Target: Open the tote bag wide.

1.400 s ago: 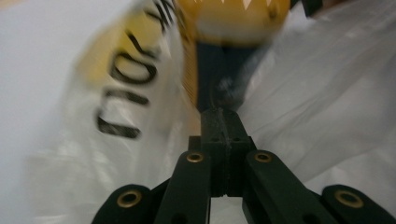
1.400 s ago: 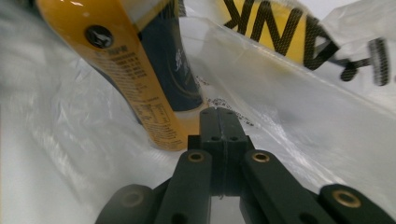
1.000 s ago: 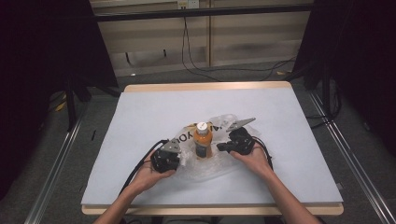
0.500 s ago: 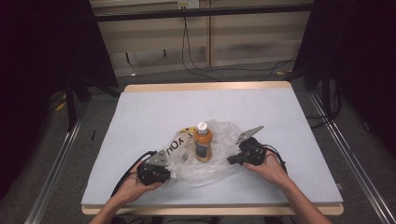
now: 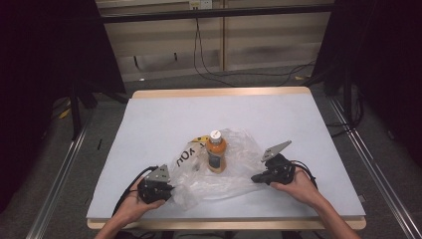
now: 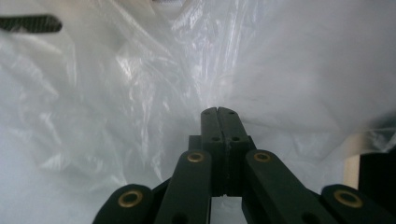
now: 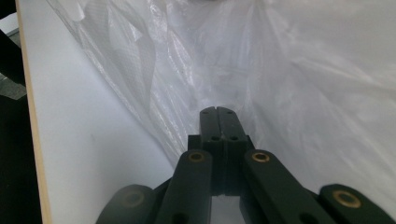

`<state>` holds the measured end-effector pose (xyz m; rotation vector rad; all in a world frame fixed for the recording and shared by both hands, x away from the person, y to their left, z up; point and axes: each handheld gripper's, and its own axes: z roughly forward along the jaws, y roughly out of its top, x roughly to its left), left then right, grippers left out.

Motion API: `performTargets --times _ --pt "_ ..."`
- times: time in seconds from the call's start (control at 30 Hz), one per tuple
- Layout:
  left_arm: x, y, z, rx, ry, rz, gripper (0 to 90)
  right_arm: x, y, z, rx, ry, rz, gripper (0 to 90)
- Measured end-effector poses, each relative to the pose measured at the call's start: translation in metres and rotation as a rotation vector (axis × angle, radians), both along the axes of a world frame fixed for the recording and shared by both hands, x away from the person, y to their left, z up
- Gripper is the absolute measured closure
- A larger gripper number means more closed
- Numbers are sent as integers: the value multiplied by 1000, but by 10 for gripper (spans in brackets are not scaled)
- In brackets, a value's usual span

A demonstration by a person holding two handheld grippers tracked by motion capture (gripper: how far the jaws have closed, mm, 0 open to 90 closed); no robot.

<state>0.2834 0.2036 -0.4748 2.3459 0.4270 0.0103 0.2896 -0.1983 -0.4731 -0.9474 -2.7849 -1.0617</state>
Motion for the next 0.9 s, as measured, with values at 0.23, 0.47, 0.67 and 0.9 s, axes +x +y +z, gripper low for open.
performTargets --times 0.23,0.47,0.67,0.9 --pt "9 0 9 -62 0 32 900 -3 1 6 25 -31 0 900" --pt "20 -9 32 -129 -40 44 900 7 5 32 100 -88 -19 900" --pt "35 -22 46 -149 -63 57 900 19 12 53 128 -113 -12 900" --pt "61 -48 42 -90 -38 50 900 38 24 70 108 -104 5 900"
